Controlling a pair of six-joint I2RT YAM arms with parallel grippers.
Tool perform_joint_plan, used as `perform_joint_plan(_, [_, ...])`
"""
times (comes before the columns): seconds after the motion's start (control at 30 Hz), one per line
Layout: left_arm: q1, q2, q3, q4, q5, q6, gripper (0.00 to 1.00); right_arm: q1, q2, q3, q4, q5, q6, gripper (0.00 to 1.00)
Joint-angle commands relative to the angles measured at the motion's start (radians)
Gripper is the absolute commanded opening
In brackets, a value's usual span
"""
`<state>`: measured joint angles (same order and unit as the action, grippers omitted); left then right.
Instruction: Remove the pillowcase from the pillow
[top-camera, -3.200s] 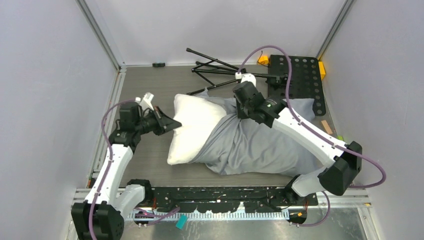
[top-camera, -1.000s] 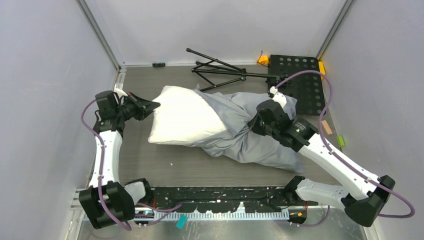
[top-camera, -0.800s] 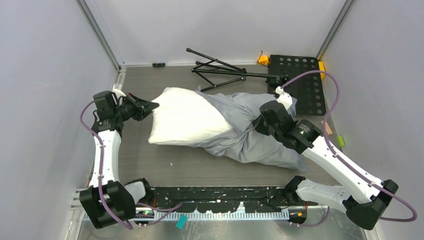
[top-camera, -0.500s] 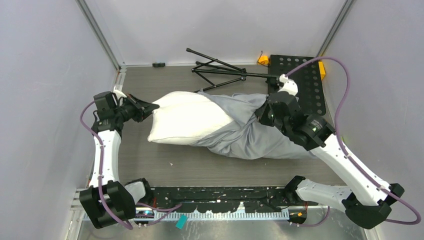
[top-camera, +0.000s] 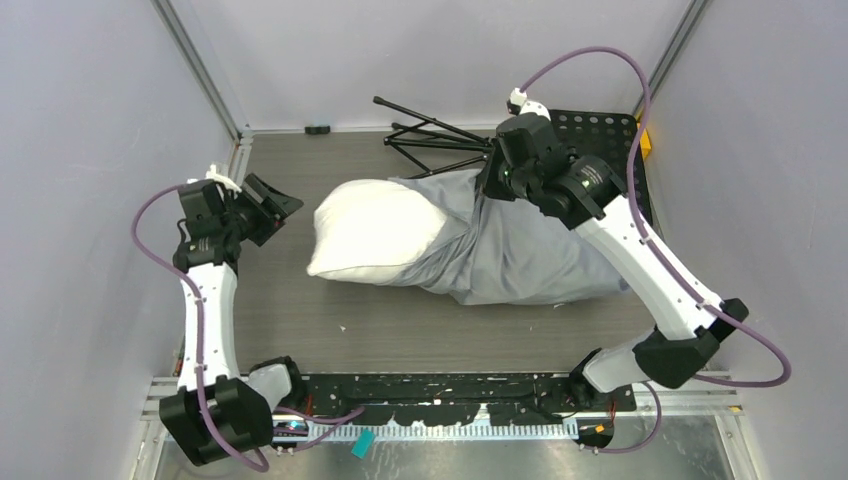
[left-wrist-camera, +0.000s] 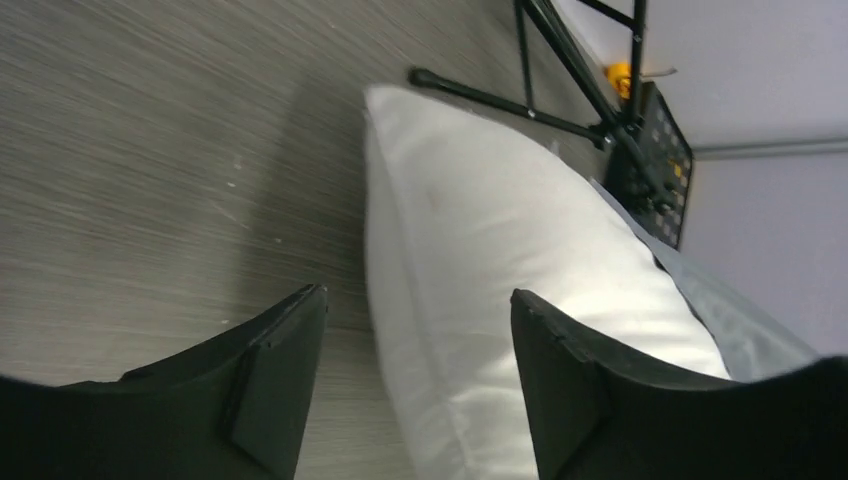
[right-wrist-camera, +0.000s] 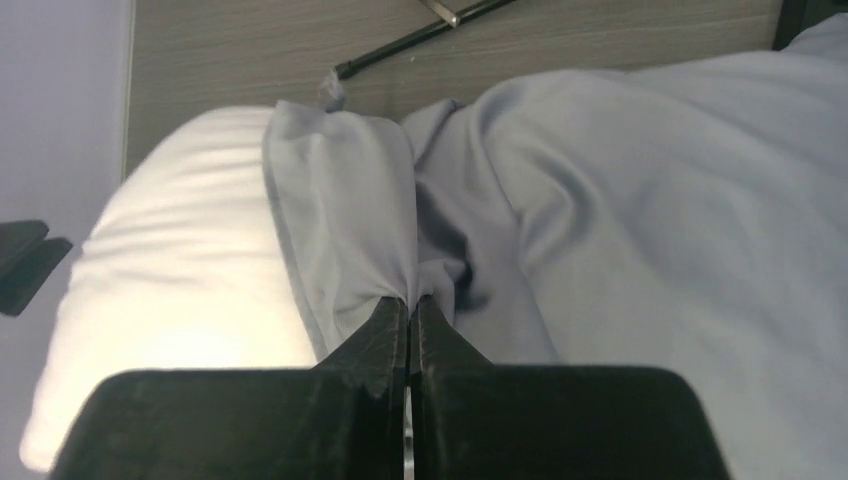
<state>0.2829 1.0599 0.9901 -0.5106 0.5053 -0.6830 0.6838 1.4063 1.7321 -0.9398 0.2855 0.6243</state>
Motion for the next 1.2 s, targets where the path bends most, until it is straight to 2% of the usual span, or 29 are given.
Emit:
perform_joint_plan(0.0, [-0.002, -0.095, 0.057, -0.071, -0.143, 0.122, 0.76, -0.037, 0.019, 0.179, 0.032, 0.11, -0.05, 0.0])
perform_joint_plan(0.03, [-0.012, -0.124, 0.047, -0.06, -0.14, 0.119, 0.79, -0.04, 0.034, 0.195, 0.023, 0.11, -0.055, 0.0])
perform_joint_plan(0.1, [-0.042, -0.187, 0.022, -0.026, -0.14, 0.096, 0.92, -0.049, 0.054, 0.21, 0.018, 0.109, -0.057, 0.0])
perform_joint_plan(0.17, [-0.083, -0.251, -0.007, 0.02, -0.114, 0.072, 0.99, -0.056, 0.067, 0.217, 0.018, 0.096, -0.055, 0.0])
perform_joint_plan(0.27, [-0.145, -0.337, -0.024, 0.053, -0.058, 0.035, 1.0, -0.063, 0.084, 0.222, 0.017, 0.093, -0.052, 0.0])
perform_joint_plan(0.4, [-0.196, -0.401, -0.008, 0.006, 0.042, -0.055, 1.0, -0.069, 0.096, 0.218, 0.019, 0.095, -0.046, 0.0])
perform_joint_plan(0.47, [-0.216, -0.42, -0.003, -0.041, 0.047, -0.095, 1.0, -0.071, 0.098, 0.209, 0.028, 0.095, -0.041, 0.0])
perform_joint_plan(0.57, [-0.225, -0.415, 0.075, -0.219, -0.006, -0.074, 1.0, -0.073, 0.094, 0.187, 0.051, 0.09, -0.033, 0.0])
perform_joint_plan(0.67, [-0.224, -0.406, 0.129, -0.306, -0.072, -0.012, 1.0, -0.074, 0.097, 0.178, 0.055, 0.089, -0.031, 0.0])
perform_joint_plan(0.87, [-0.266, -0.325, 0.096, -0.33, -0.11, 0.069, 1.0, -0.079, 0.088, 0.15, 0.074, 0.088, -0.026, 0.0])
perform_joint_plan(1.17, [-0.522, -0.241, 0.033, -0.231, -0.219, -0.002, 1.0, -0.086, 0.086, 0.119, 0.082, 0.08, -0.022, 0.0])
